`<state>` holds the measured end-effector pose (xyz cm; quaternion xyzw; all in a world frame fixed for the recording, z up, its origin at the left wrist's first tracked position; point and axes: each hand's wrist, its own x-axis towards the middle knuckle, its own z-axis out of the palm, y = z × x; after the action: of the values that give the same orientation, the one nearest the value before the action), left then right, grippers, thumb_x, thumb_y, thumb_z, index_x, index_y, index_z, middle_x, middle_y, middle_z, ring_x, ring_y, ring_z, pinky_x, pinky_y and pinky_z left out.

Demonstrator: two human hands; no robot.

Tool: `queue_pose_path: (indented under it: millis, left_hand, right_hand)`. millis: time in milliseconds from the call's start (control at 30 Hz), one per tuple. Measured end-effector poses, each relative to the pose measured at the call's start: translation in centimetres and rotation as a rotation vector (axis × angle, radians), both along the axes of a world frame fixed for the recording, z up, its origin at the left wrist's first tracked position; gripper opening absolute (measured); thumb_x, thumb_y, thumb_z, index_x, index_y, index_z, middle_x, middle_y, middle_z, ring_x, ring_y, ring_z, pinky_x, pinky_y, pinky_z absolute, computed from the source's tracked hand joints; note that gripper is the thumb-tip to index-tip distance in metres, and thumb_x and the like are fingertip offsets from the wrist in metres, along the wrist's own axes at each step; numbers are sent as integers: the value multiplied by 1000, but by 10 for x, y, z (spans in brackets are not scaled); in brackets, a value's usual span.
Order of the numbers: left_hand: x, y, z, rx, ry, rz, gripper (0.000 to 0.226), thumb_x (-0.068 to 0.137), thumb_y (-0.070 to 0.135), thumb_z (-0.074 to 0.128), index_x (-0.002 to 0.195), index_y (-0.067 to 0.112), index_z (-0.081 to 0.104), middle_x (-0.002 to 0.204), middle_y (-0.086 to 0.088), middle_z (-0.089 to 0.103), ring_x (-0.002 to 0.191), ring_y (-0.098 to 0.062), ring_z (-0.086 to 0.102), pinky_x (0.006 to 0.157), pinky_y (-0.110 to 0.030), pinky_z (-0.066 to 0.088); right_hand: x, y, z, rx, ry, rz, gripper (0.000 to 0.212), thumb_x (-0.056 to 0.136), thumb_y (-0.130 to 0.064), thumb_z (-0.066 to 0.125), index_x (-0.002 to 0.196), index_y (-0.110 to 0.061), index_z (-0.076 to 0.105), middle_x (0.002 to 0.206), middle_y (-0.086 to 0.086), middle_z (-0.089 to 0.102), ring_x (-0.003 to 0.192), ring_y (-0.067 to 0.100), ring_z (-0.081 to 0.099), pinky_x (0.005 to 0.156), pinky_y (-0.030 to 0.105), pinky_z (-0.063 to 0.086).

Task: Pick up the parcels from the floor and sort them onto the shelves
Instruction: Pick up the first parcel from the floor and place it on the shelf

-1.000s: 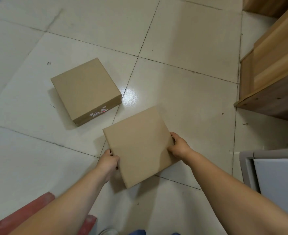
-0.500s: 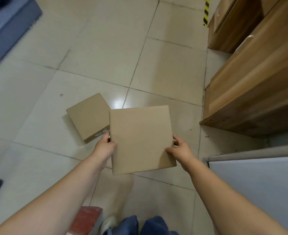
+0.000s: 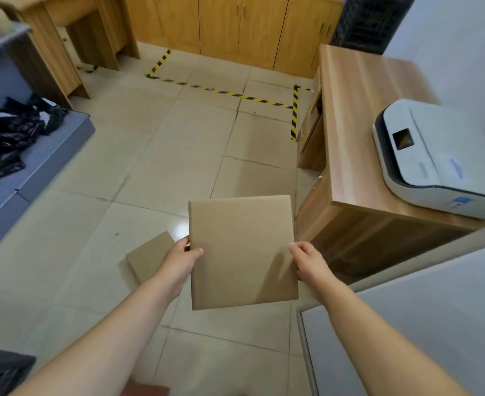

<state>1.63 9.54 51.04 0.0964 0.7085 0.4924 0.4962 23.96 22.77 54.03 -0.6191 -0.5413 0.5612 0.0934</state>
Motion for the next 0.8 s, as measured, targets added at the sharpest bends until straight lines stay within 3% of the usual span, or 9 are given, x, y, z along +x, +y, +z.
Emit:
queue_pose_path:
  millis: [100,167,233,300,367,433,533,667,800]
  left_hand:
    - [0,-5,53,80,-4,38,29,90,11,47,119,15,53,101,0,65,86,-17,61,71,-29,47]
    - [-3,-13,87,121,34,72,19,93,20,43,108,20,54,97,6,62,91,-14,59,79,-30,46]
    - [-9,-22,113,147,76,104,18,93,25,39,97,22,56,99,4,62,99,-16,57,88,-34,44]
    - [-13,-30,136,170,78,130,18,92,25,38,89,22,55,96,1,62,96,-15,58,87,-34,45]
    - [-17,-36,154,191,63,153,23,92,27,35,94,18,55,98,-2,61,94,-15,58,86,-35,46]
    - [-20,-43,169,209,53,156,31,93,32,31,105,18,56,104,-2,61,99,-18,57,87,-37,47]
    - [-23,-53,187,246,31,138,33,94,37,30,95,23,60,98,0,60,95,-19,56,83,-37,46]
    - [-24,-64,207,266,29,86,31,92,41,35,83,27,63,88,4,59,87,-14,56,85,-38,44]
    - [-26,-74,218,244,24,-4,39,90,52,32,88,30,63,92,6,60,92,-16,53,87,-42,43]
  right_hand:
    - [1,-6,50,-37,67,-75,48,96,-48,32,126,-15,47,115,2,56,102,21,51,88,37,42]
    - [1,-12,77,-85,129,-132,53,97,-49,26,131,-13,46,126,7,54,110,24,50,94,39,38]
    - [0,-19,99,-85,153,-144,55,97,-50,24,122,-11,53,132,10,53,123,29,48,105,45,34]
    - [-2,-27,115,-50,151,-131,51,96,-53,23,102,-15,57,135,9,52,130,31,43,110,49,30]
    - [-5,-34,127,-24,171,-131,48,95,-55,23,95,-19,55,137,9,52,131,30,43,110,49,31]
    - [-8,-38,137,-1,211,-135,53,94,-57,25,110,-16,55,138,9,51,130,29,45,108,48,33]
    - [-10,-42,147,28,253,-138,62,91,-61,31,137,-22,42,141,6,49,129,28,46,107,50,36]
    - [-11,-50,159,61,290,-141,57,91,-60,35,136,-26,41,138,5,52,127,28,47,107,53,36]
    - [-9,-59,172,78,280,-113,57,92,-59,34,138,-25,38,138,5,50,128,28,46,107,52,37]
